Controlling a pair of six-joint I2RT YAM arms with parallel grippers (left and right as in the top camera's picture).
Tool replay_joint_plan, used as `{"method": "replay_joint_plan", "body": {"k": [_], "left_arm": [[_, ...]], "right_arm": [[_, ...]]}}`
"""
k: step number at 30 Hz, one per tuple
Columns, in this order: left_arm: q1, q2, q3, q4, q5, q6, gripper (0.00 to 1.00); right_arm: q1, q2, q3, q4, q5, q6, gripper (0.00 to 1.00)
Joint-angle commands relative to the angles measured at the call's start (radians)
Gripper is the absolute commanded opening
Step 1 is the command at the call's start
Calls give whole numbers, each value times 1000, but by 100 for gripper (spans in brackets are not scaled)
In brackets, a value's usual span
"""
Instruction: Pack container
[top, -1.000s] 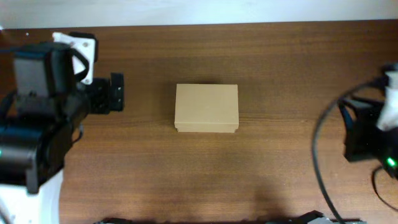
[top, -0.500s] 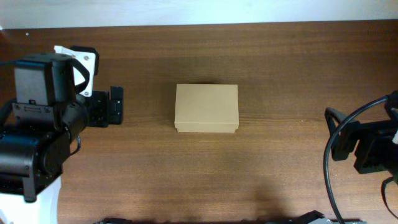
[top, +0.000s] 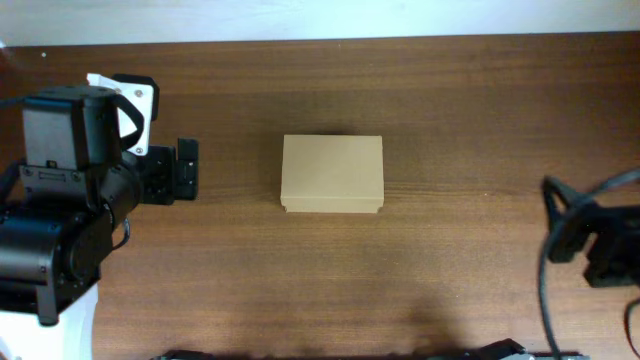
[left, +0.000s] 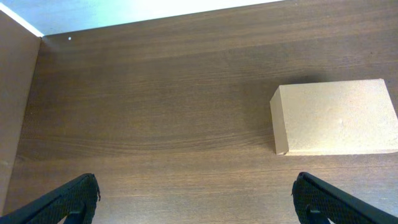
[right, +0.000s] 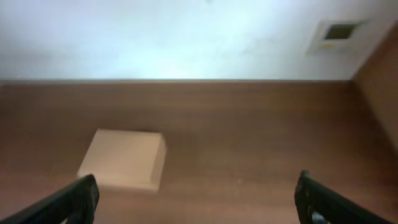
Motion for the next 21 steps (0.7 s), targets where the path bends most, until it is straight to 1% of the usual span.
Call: {"method": "replay_joint_plan", "body": {"k": [1, 3, 4, 5, 6, 9, 10, 14, 16, 17, 19, 21], "left_arm": [[4, 3, -1, -2, -14, 8, 99], [4, 3, -1, -2, -14, 8, 99], [4, 3, -1, -2, -14, 8, 99], [4, 3, -1, -2, -14, 8, 99], [4, 3, -1, -2, -14, 8, 99], [4, 3, -1, -2, -14, 8, 99], [4, 3, -1, -2, -14, 8, 99], [4, 3, -1, -2, -14, 8, 99], [4, 3, -1, -2, -14, 8, 99], [4, 3, -1, -2, -14, 8, 99], [4, 3, -1, -2, -14, 8, 99], [4, 3, -1, -2, -14, 8, 99]], "right_arm": [[-89, -140, -183, 118, 24, 8, 99], [-121, -213, -313, 217, 23, 8, 99], [-152, -305, -482, 325, 23, 8, 99], [-164, -345, -555, 362, 23, 8, 99], [-189, -452, -753, 441, 23, 8, 99], [-196, -548, -930, 520, 23, 8, 99], [-196, -622, -1069, 579, 23, 8, 99], [-197, -724, -1276, 660, 24, 8, 99], [-215, -778, -1419, 717, 24, 8, 99], [-220, -788, -1449, 732, 24, 8, 99], [-245, -821, -1574, 805, 24, 8, 99], [-253, -839, -1640, 844, 24, 8, 99]]}}
